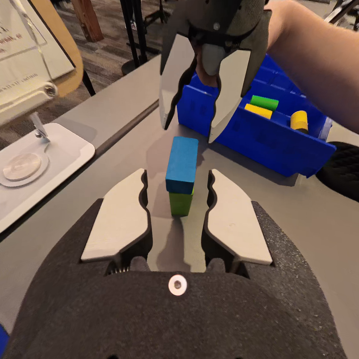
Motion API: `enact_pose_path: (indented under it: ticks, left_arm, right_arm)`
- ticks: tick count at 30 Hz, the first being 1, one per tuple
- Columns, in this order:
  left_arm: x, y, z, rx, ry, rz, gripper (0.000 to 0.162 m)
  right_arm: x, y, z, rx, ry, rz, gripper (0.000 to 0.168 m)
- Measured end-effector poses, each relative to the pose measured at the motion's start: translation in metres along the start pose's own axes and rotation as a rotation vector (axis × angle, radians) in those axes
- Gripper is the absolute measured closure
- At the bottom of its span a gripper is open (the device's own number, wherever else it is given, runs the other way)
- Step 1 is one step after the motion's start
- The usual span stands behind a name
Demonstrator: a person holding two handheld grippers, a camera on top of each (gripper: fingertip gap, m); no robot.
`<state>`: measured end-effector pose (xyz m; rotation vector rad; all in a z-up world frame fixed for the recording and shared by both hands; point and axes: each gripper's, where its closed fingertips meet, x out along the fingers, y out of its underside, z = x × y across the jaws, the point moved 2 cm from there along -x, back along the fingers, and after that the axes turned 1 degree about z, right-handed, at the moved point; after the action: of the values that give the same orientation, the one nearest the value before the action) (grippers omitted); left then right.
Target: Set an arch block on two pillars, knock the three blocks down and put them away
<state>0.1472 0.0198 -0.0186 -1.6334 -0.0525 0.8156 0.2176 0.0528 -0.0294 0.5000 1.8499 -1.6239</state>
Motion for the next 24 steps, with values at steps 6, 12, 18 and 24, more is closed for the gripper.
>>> enact_pose_path:
  ticks: [6,12,18,24]
  left_arm:
    - [-0.073,-0.048,0.001,0.035,-0.088,-0.274,0.097]
    - [-0.145,-0.09,0.005,0.142,-0.325,-0.454,0.095]
    - [-0.155,-0.083,0.026,0.154,-0.494,-0.311,0.085]
    - [-0.145,-0.048,0.051,0.074,-0.483,-0.195,0.087]
  right_arm:
    - [-0.063,-0.037,0.022,-0.017,0.187,-0.174,0.112]
    - [-0.111,-0.03,0.016,0.351,0.729,-0.141,0.113]
    - [-0.087,0.008,0.014,0.533,0.894,0.186,0.124]
    - [-0.061,0.031,-0.004,0.7,0.833,0.425,0.13]
